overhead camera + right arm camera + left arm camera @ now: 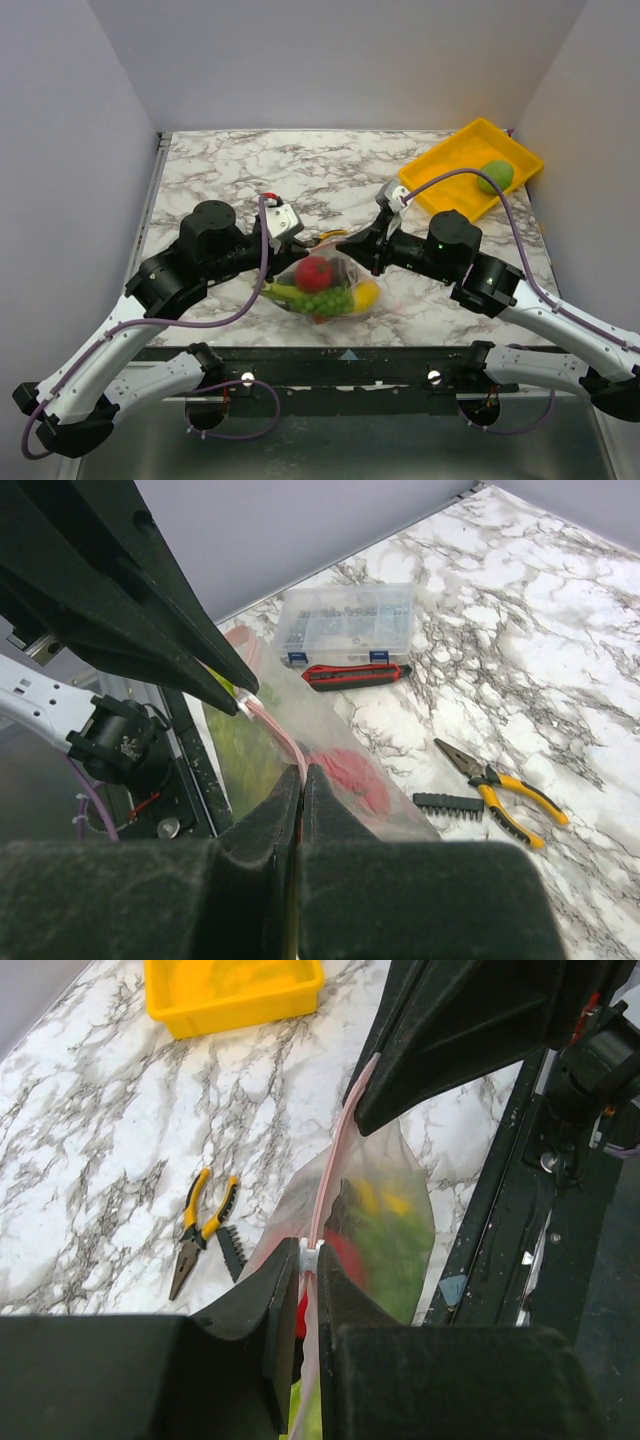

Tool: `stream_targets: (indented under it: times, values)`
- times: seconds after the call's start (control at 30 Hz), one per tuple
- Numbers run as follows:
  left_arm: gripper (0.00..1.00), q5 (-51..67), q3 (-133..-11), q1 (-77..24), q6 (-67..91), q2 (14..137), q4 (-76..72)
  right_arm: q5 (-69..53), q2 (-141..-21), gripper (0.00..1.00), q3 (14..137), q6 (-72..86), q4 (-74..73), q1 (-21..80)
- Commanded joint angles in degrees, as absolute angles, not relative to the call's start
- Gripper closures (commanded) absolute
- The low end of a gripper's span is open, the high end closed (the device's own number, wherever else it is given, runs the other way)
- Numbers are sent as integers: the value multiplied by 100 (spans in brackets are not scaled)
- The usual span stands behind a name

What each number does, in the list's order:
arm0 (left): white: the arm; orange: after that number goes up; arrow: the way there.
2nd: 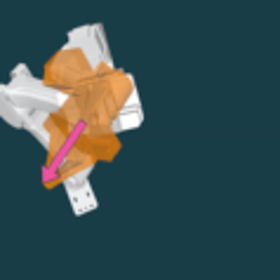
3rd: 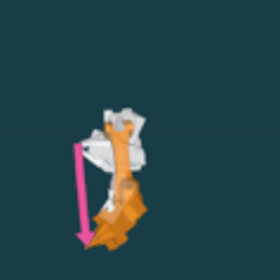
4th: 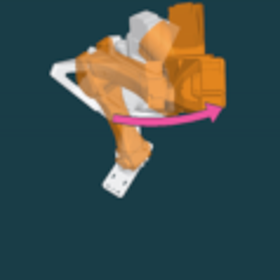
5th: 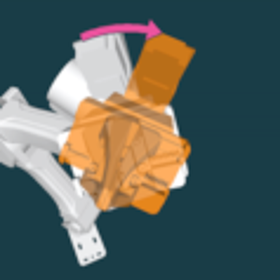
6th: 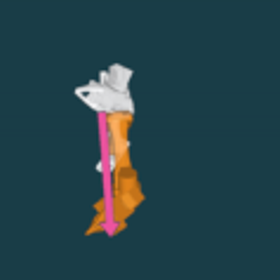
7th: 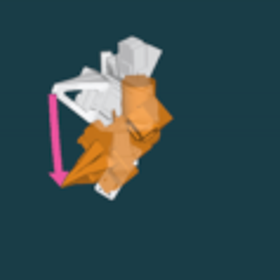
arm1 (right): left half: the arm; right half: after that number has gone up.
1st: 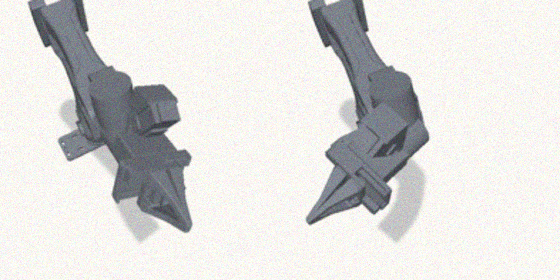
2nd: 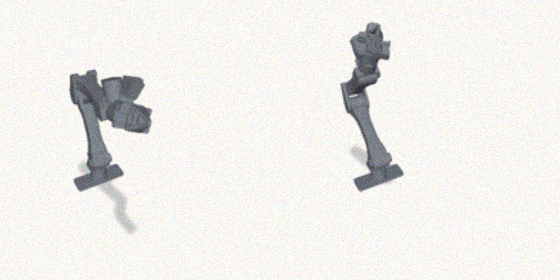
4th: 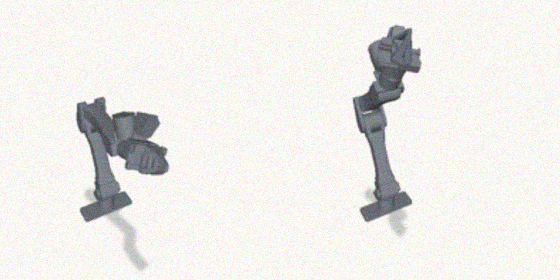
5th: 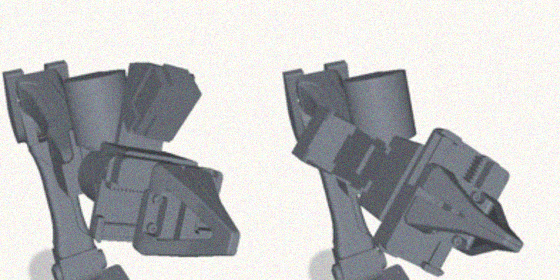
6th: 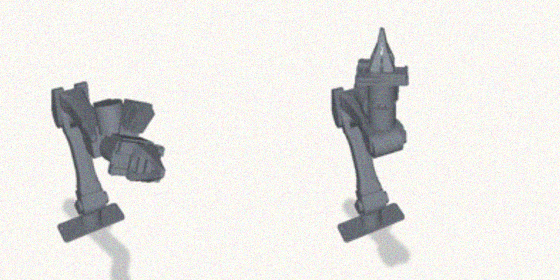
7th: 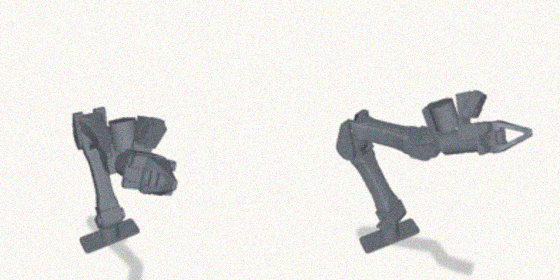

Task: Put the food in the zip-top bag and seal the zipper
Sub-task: Zip the zipper food storage bag at the center of the board.

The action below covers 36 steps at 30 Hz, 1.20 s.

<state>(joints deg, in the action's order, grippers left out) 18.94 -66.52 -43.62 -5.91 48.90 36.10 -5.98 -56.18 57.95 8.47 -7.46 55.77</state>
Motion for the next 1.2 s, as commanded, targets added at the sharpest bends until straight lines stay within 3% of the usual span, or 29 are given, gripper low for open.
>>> stream_targets:
  times: [0.0, 0.13, 0.23, 0.63, 0.67, 0.97, 1.17]
  values:
    - [87, 2205, -6809, -4307, -560, 4998, 3749, -793, -5448, 100, 6001, 685, -679, 5531]
    - [64, 2337, -6898, -4274, -588, 4963, 3635, -1062, -5413, 100, 6003, 612, -716, 5535]
    - [55, 2394, -6936, -4234, -580, 4909, 3615, -1181, -5422, 100, 5994, 581, -756, 5528]
    - [51, 2609, -6867, -4176, -804, 5257, 3568, -1360, -5521, 100, 6147, 524, -856, 5529]
    - [53, 2618, -6843, -4180, -817, 5281, 3564, -1350, -5524, 100, 6159, 513, -882, 5529]
    - [100, 2389, -6694, -4162, -828, 5133, 3619, -1300, -5688, 99, 6402, 197, -1384, 5528]
    - [100, 2382, -6943, -4158, -817, 5179, 3747, -1419, -6303, 68, 7399, -156, -2942, 5532]
